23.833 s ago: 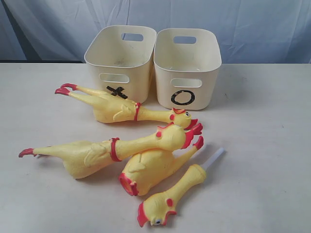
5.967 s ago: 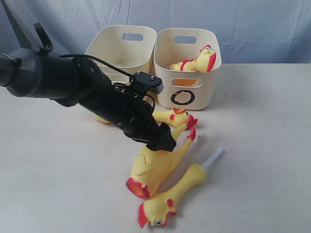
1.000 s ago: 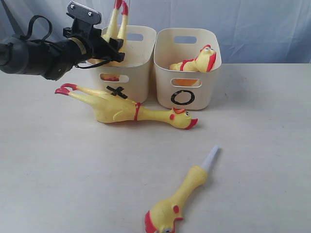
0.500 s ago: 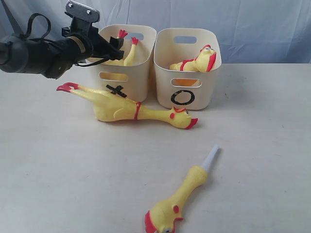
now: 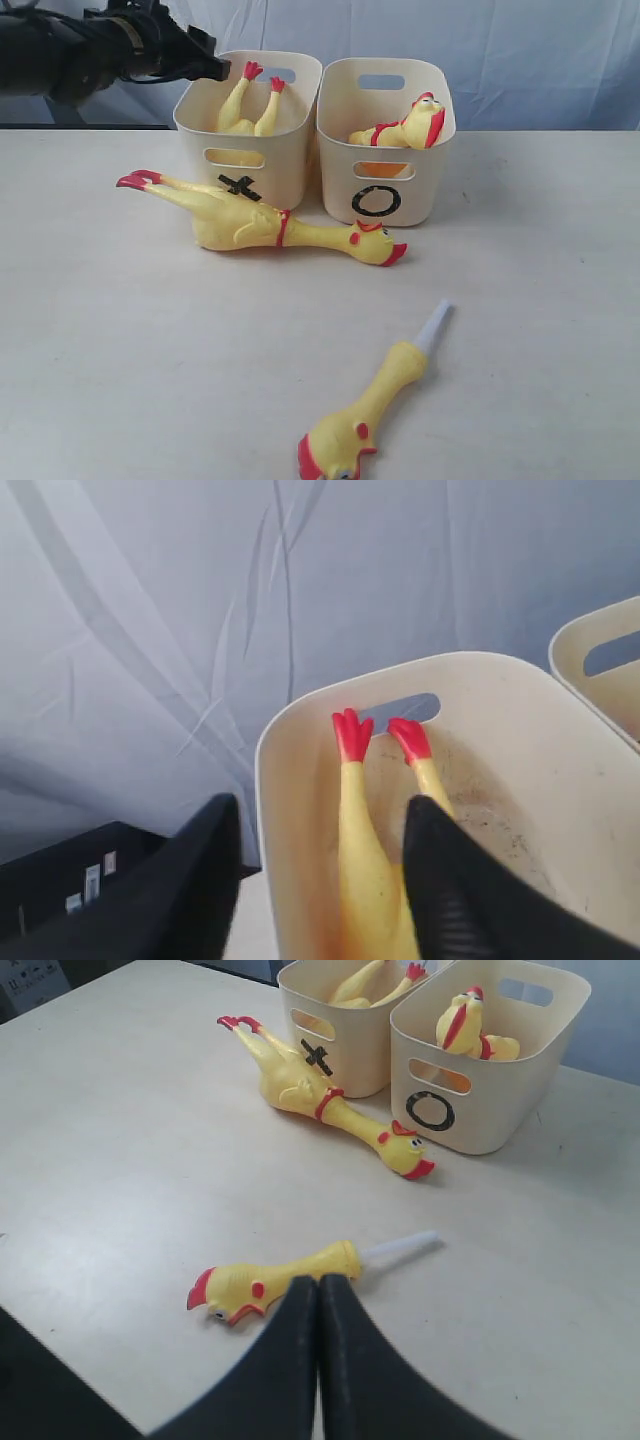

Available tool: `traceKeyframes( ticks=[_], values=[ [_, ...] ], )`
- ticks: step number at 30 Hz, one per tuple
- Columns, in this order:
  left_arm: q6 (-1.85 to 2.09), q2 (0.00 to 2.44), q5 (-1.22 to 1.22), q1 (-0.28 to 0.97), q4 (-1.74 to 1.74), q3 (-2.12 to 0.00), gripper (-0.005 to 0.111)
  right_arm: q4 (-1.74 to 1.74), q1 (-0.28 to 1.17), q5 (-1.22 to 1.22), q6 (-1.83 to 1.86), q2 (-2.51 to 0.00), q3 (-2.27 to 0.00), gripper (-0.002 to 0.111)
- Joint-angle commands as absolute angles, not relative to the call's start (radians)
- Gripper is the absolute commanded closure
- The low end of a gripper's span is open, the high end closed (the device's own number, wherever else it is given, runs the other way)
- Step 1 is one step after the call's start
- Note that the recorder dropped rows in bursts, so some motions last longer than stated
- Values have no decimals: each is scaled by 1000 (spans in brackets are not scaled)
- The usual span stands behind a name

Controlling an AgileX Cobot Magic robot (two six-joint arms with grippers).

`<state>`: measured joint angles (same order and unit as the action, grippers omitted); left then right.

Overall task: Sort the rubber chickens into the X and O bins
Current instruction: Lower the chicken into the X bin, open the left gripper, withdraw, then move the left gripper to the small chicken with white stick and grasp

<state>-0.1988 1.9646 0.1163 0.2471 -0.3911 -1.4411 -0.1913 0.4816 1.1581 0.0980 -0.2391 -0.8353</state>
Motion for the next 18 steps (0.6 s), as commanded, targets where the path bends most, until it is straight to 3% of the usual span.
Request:
traceKeyframes(
  ticks=[1,2,3,7,12,18],
  values=[
    [-201,1877,-45,242,-388,-1446,88,-191,479,1161,100,-234,-832,109],
    [-201,1846,-112,242,-354,-1446,102,-191,479,1165,100,-234,-832,109],
    [-201,1832,-148,242,-352,-1446,107,-191,479,1166,100,-234,-832,109],
    [-107,1767,-312,242,-307,-1420,107,-191,479,1174,100,-234,-832,109],
    [448,1609,-361,242,243,-1251,107,-191,479,1221,97,-234,-832,109],
    [896,1434,-624,246,751,-1072,107,-193,479,1221,93,-234,-832,109]
  ],
)
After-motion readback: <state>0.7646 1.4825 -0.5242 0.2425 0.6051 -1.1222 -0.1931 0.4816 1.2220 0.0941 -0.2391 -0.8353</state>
